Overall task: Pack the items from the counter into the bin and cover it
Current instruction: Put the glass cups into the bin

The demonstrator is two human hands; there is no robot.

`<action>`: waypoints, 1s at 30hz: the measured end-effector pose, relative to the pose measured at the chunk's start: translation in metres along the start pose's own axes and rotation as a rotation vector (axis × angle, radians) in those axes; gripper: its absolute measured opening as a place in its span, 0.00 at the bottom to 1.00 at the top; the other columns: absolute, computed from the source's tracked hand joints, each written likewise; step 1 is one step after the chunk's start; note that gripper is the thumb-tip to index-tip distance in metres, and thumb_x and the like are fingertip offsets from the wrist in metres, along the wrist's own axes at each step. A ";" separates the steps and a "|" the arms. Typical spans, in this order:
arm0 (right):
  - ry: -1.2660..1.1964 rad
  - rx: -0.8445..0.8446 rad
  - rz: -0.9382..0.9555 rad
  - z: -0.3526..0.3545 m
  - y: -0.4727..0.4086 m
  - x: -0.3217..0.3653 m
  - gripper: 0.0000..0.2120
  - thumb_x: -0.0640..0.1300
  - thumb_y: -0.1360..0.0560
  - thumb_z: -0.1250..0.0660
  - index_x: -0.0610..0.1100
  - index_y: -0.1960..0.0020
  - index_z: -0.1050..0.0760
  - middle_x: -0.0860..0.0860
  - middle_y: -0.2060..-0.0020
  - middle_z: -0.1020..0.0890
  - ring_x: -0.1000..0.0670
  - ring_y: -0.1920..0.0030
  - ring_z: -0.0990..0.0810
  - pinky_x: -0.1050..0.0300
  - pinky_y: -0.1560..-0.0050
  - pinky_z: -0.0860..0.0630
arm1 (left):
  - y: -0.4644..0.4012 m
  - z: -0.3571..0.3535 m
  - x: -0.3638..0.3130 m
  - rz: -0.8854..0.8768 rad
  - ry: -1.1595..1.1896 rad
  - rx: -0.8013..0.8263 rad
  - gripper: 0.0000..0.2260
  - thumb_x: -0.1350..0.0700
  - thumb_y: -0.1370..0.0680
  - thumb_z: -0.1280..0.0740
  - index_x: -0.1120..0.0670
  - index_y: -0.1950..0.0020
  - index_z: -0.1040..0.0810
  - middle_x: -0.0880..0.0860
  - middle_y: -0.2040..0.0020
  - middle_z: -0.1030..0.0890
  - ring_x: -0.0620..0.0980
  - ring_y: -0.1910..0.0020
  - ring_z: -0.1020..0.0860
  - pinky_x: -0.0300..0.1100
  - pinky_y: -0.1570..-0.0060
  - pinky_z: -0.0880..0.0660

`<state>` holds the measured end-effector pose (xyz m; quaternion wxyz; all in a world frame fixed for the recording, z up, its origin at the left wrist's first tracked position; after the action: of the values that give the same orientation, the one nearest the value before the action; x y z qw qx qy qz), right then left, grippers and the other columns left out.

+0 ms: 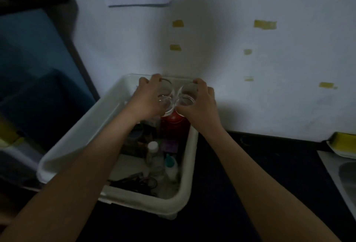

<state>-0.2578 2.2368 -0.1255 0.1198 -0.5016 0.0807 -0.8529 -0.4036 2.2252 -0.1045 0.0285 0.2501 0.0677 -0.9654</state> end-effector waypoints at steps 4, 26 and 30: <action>0.006 0.060 0.014 -0.063 -0.004 0.035 0.39 0.45 0.33 0.27 0.49 0.28 0.42 0.47 0.35 0.34 0.48 0.42 0.27 0.60 0.50 0.29 | 0.005 0.035 0.067 0.045 -0.007 0.011 0.37 0.55 0.31 0.26 0.51 0.28 0.42 0.58 0.35 0.37 0.56 0.42 0.27 0.41 0.48 0.29; 0.247 0.435 -0.132 -0.223 0.008 0.006 0.36 0.51 0.33 0.27 0.45 0.31 0.40 0.44 0.34 0.35 0.44 0.40 0.28 0.47 0.42 0.23 | 0.020 -0.025 0.216 0.126 -0.434 0.296 0.31 0.49 0.29 0.28 0.54 0.32 0.39 0.55 0.37 0.31 0.53 0.47 0.25 0.47 0.51 0.24; 0.365 0.481 -0.082 -0.228 0.009 0.002 0.37 0.53 0.33 0.27 0.45 0.31 0.41 0.44 0.33 0.36 0.43 0.41 0.27 0.47 0.45 0.22 | 0.018 -0.041 0.222 0.151 -0.478 0.338 0.37 0.46 0.31 0.28 0.55 0.29 0.41 0.55 0.35 0.30 0.53 0.44 0.24 0.46 0.49 0.23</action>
<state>-0.4568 2.2321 -0.2361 0.1843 -0.2999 -0.1238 -0.9278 -0.5767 2.2082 -0.2502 0.0731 0.0215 -0.1215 -0.9897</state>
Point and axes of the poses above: each hand's wrist, its own y-axis away from the middle knuckle, its own z-axis out of the back of the hand, x = y × z, the point moved 9 cm from there along -y, towards the middle knuckle
